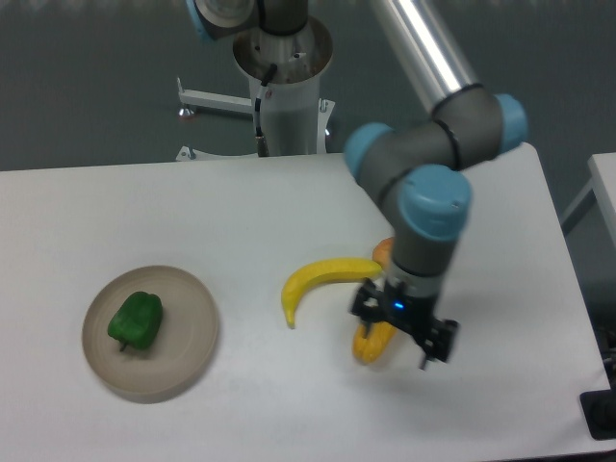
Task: Pick up the green pepper from the plate
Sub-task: 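Raise the gripper and swing it over the banana toward the plate, then lower the open gripper around the green pepper on the plate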
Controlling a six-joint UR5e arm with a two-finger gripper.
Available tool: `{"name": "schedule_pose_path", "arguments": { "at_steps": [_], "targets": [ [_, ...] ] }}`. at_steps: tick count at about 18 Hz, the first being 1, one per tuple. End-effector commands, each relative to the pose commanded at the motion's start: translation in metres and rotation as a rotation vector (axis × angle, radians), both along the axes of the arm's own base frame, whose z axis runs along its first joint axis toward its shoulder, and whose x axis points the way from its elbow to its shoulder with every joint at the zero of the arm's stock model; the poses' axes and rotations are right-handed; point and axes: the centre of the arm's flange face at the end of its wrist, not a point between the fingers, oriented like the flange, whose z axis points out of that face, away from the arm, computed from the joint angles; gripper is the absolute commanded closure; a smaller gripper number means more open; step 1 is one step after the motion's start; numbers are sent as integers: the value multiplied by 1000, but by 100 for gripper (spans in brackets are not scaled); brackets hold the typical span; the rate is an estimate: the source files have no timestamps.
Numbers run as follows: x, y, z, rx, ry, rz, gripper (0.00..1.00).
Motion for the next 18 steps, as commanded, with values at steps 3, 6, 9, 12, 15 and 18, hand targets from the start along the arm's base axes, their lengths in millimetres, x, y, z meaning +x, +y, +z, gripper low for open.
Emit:
{"name": "schedule_pose_path", "arguments": {
  "at_steps": [3,6,9,12,15,18],
  "targets": [
    [57,4,-15,-31,-55,42,0],
    [117,14,-32,-71,-101,86,0],
    [161,21,-43,-77,-112,78,0],
    [191,23,-55,-79,-123,83,0],
    [219,26,-66,-97,-129,65,0],
    [252,33,-74,-81,-127,55,0]
  ]
}}
